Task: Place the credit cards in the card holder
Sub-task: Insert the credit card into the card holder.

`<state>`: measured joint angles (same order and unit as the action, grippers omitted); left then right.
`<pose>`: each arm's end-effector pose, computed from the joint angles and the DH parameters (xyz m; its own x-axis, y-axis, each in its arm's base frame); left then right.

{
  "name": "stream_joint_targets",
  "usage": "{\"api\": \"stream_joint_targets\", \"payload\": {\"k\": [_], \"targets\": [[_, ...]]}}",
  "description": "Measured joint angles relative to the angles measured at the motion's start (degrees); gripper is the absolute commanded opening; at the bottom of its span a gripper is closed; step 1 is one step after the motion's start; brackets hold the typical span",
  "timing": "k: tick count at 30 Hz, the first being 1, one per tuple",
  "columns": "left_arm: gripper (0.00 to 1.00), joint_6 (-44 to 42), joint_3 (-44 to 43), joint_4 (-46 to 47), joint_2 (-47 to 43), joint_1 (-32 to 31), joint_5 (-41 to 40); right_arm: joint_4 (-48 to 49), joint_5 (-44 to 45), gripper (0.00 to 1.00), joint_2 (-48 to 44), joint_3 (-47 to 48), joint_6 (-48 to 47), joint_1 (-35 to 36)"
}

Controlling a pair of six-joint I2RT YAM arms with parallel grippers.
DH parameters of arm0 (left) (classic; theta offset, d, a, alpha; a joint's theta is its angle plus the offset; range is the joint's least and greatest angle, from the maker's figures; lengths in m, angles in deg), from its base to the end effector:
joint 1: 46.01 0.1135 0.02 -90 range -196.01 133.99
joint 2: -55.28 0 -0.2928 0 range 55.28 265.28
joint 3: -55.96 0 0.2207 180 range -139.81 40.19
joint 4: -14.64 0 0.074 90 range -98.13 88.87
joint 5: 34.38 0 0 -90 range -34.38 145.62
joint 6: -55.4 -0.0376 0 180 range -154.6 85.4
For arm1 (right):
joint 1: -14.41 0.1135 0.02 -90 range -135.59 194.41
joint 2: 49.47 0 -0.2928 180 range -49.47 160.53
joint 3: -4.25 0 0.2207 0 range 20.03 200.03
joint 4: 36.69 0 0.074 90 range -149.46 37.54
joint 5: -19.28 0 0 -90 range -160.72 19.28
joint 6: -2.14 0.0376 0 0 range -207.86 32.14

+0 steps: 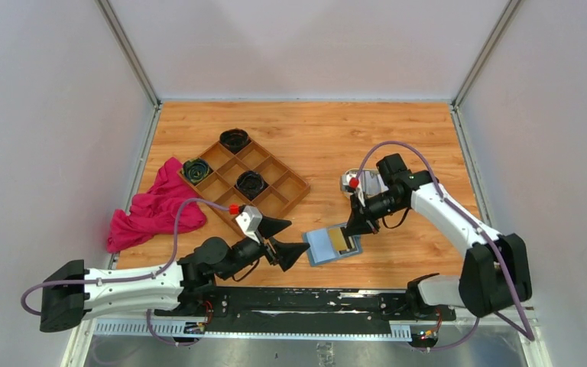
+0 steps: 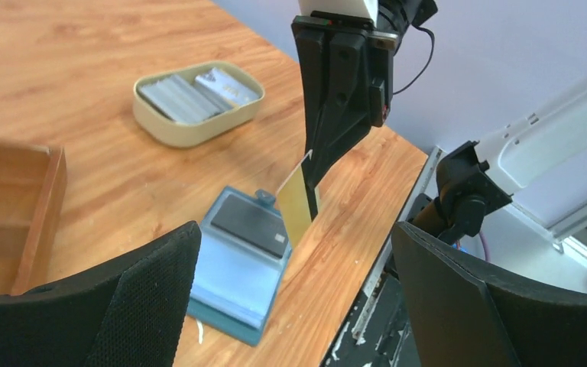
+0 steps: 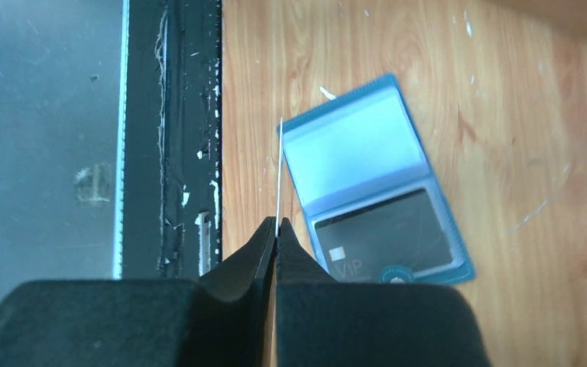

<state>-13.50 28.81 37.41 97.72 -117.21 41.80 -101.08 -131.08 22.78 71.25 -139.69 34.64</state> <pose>0.0492 -0.1167 0.2673 -0.2643 -0.3083 -0.9138 0.8015 0.4568 -0.3859 0.1602 0.0938 0.2854 -0.1861 -0.4830 -0.8556 -0.9726 -0.0327 0.2300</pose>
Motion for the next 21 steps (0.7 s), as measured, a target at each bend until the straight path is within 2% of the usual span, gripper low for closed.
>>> {"api": "stream_joint_targets", "payload": {"k": [9,15,21], "targets": [[0.9,12.2,0.1,-2.1,7.6,1.0,-3.6,5.2,0.3,0.0,10.2,0.0,18.4,-6.2],[0.77,17.3,-0.5,-0.3,16.7,1.9,-3.7,9.5,-0.2,0.0,13.5,-0.1,26.0,-6.8],[0.6,20.9,-0.7,7.3,26.3,4.4,-0.8,11.3,-0.4,0.0,17.7,-0.1,29.7,-7.0]]}}
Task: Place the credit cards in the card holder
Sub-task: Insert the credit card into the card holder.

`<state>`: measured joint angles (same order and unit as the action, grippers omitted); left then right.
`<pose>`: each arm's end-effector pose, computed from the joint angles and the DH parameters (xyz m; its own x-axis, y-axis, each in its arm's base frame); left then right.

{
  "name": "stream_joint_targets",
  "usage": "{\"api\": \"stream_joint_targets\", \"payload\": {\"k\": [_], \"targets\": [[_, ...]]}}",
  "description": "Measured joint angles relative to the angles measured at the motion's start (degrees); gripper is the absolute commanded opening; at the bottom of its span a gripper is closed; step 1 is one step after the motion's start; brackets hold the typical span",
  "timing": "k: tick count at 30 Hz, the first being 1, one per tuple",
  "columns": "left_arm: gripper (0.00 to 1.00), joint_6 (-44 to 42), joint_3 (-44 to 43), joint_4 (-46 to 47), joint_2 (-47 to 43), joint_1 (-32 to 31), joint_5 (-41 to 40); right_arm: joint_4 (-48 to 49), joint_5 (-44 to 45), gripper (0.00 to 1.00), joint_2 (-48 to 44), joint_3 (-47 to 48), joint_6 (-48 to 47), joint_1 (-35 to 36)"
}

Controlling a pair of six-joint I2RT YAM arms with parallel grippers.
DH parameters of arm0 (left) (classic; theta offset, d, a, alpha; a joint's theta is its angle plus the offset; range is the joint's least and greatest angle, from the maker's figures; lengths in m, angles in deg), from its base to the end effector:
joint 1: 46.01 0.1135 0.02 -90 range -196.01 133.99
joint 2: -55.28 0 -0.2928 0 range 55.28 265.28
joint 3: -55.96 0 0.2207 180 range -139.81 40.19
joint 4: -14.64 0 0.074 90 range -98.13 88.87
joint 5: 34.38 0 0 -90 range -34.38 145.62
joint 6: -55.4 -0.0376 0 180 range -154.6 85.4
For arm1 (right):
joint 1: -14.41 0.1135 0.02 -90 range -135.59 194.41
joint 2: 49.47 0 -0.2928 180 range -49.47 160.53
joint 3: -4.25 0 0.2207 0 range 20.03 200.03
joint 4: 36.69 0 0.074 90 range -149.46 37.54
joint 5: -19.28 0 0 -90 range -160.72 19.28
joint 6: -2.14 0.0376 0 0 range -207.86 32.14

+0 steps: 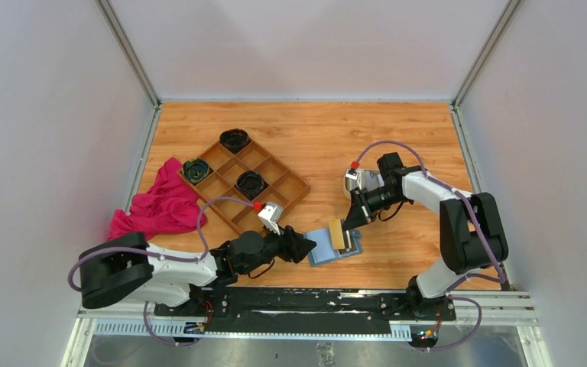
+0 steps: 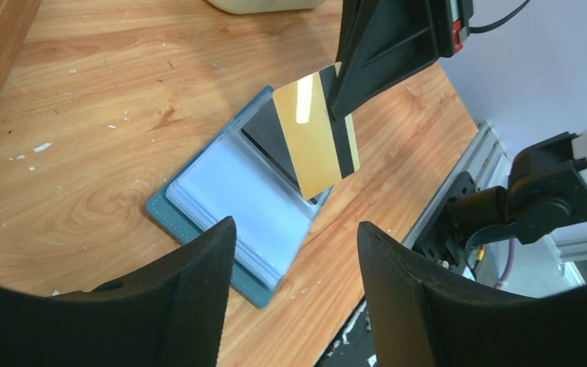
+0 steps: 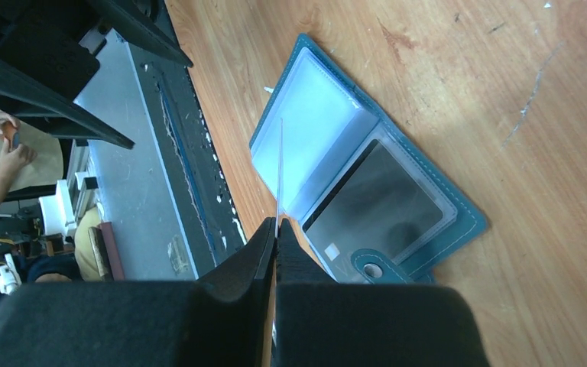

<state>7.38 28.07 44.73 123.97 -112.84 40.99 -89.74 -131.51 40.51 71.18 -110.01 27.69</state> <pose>0.0831 -0.1701 0.2216 -0.5840 -0.2802 -0.7618 0.5398 0.5669 -0.6223 0.2311 0.0883 0.2302 -0.7558 -0.3674 -0.5420 -0.6490 0.3112 0.6942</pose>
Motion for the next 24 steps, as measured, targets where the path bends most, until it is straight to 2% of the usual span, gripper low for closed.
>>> {"api": "stream_joint_targets", "payload": {"k": [10,21,24], "targets": [[0.49,1.7,-3.6,4.7,9.9,1.4,3.7,2.3,0.5,0.0,1.8,-0.3,3.2,-1.1],[0.49,1.7,-4.6,5.1,14.8,1.4,4.0,3.3,1.7,0.0,3.1,-0.4,4.5,-1.1],[0.41,1.8,-4.7,5.0,15.0,1.4,4.0,3.5,2.1,0.0,3.4,-0.4,4.6,-1.1]]}}
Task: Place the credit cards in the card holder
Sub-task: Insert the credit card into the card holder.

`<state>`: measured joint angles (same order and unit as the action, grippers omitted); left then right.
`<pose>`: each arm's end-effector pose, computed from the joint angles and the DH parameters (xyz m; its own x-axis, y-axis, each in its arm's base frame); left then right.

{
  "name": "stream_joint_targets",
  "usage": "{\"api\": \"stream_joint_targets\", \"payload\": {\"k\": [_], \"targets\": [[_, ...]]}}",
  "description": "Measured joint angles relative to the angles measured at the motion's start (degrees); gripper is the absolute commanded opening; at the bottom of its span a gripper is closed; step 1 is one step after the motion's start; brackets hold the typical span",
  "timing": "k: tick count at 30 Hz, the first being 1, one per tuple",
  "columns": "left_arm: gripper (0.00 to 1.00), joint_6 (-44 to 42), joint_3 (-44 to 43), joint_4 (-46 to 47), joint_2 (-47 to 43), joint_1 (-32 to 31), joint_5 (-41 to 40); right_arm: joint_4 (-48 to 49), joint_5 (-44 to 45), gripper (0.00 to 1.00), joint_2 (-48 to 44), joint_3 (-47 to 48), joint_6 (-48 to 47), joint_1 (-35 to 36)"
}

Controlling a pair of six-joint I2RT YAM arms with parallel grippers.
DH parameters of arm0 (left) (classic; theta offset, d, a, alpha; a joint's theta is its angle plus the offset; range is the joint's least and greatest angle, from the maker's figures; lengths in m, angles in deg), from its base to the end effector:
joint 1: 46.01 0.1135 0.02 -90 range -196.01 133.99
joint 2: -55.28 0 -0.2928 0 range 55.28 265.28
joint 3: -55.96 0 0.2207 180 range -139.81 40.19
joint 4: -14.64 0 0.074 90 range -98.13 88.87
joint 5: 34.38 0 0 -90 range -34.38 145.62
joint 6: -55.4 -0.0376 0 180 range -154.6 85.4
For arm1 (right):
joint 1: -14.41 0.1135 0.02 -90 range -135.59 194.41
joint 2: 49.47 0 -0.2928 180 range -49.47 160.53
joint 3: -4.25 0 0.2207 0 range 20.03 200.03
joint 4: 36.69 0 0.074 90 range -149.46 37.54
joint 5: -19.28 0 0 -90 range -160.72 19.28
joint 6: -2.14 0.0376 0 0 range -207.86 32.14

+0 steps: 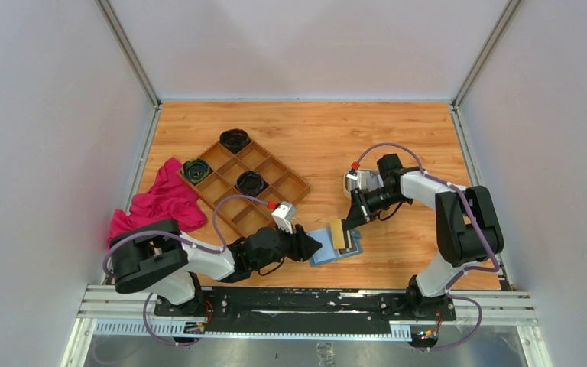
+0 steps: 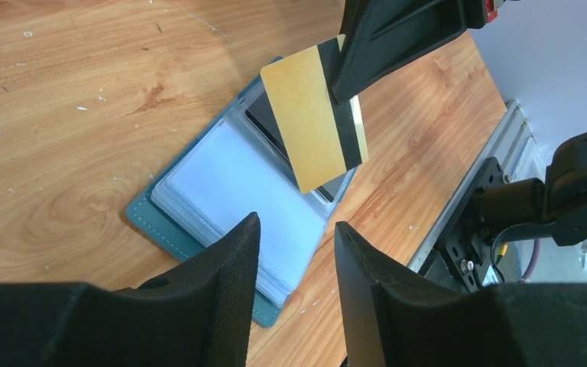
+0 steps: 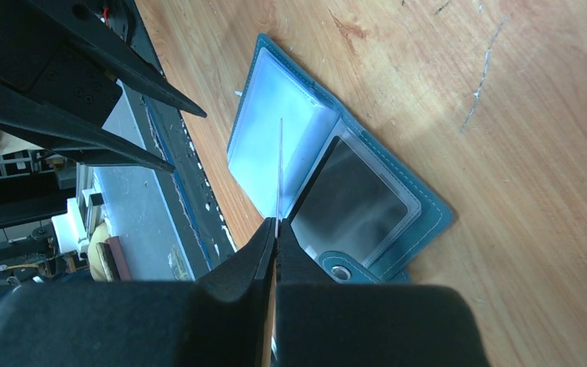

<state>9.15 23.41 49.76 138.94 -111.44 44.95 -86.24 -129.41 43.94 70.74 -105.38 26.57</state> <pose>0.1032 -0.2089 0.2022 -0.6496 -0.2135 -0.7297 0.5129 0.5853 -0.6279 0.2436 0.0853 0.2149 -0.8146 -0.3356 -0.4732 -0.5768 0.3826 0.7217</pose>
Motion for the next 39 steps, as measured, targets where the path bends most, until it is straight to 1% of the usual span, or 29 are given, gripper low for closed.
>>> {"api": "stream_joint_targets", "payload": {"k": [5,17,23,31,39], "targets": [[0.34,0.6,-0.7,0.0,2.6,0.0,-0.1,0.3,0.1,0.0,0.7,-0.1,0.2,-0.3],[0.26,2.9,-0.7,-0.5,6.7,0.0,-1.2,1.2,-0.4,0.0,1.6,-0.5,1.5,-0.3],[0.23,3.9,-0.7,-1.1,6.9,0.0,-2.1,2.0,-0.4,0.0,1.9,-1.1,2.7,-0.3],[0.23,5.0,-0.7,-1.4,7.3,0.0,-2.7,2.7,-1.3,0.0,2.7,-1.6,4.2,-1.4],[0.22,5.0,-0.7,-1.3,7.4,0.0,-2.7,5.2,-1.7,0.0,2.3,-4.1,6.5,-2.3]]}}
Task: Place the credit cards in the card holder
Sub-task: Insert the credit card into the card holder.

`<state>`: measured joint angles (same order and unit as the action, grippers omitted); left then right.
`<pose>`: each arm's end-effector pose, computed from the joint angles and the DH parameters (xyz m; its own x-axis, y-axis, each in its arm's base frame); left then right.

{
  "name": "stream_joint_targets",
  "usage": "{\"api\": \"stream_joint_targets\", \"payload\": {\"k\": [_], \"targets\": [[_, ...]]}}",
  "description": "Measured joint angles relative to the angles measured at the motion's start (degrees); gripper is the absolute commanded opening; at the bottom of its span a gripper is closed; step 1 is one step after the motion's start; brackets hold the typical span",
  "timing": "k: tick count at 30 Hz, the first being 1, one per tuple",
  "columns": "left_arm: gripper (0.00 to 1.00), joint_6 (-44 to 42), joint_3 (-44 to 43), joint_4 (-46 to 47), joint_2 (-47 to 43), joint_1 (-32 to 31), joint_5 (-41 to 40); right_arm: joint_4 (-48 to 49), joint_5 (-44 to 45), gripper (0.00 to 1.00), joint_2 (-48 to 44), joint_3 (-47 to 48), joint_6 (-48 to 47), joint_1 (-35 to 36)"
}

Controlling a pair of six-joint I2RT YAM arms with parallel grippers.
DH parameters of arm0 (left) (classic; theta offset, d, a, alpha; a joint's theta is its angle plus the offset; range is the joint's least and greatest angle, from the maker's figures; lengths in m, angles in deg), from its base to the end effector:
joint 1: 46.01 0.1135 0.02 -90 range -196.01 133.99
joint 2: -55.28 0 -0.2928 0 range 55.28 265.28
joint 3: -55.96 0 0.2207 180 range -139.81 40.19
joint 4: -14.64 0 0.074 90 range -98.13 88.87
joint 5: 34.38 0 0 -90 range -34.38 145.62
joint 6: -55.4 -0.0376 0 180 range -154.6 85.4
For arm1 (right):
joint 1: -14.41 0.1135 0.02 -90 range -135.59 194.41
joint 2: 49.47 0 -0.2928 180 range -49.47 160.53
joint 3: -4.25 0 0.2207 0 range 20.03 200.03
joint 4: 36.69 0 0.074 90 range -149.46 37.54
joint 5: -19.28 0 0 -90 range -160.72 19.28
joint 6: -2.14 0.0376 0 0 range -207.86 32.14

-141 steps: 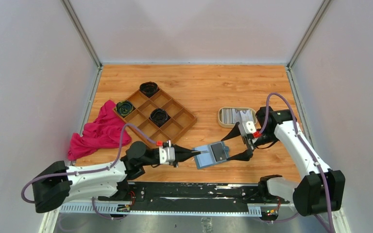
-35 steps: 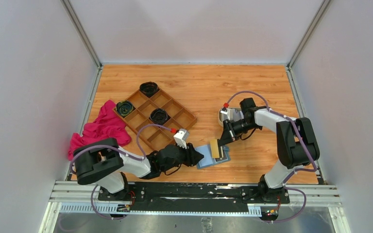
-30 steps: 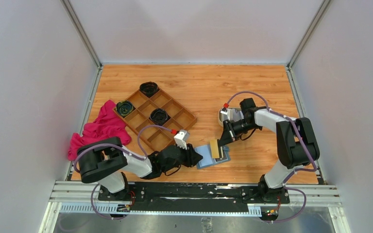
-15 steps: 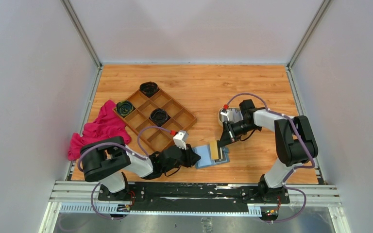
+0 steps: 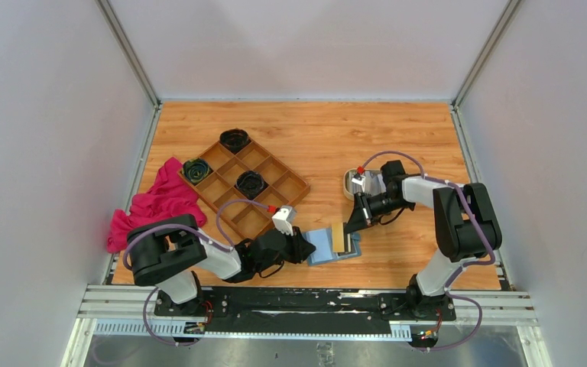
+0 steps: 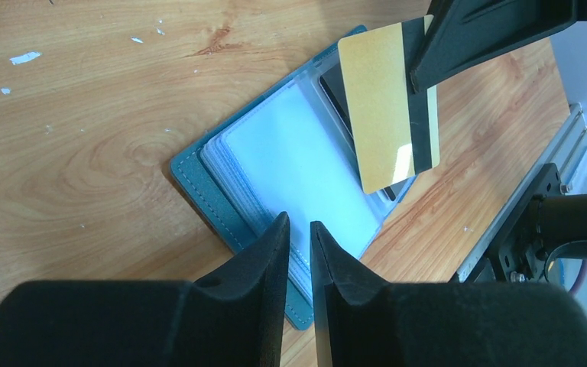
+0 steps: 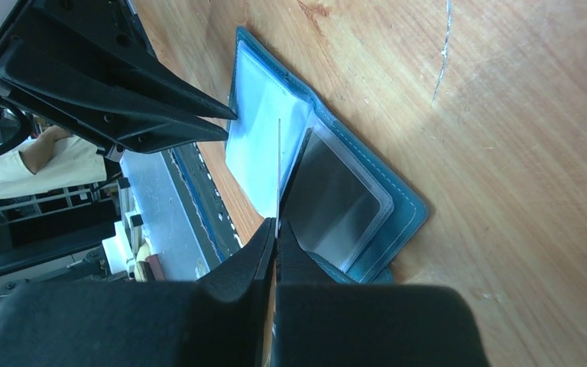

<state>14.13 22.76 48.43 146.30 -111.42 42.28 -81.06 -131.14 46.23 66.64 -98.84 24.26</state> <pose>0.1093 -0.2180 0.1744 -0.7109 -0.2041 -0.6731 0.3984 0.6718 -0.6245 0.2439 0.0755 0.1932 -0.8940 -0.2507 -0.3713 -0.4457 0.4145 0.7934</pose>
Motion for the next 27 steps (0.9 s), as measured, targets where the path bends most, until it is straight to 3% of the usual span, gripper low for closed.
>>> {"api": "stream_joint_targets", "payload": {"k": [27], "targets": [[0.22,-0.1,0.2,2.5,1.3,0.0,0.3,9.0,1.2,0.0,-0.5,-4.8,9.7,0.0]]}}
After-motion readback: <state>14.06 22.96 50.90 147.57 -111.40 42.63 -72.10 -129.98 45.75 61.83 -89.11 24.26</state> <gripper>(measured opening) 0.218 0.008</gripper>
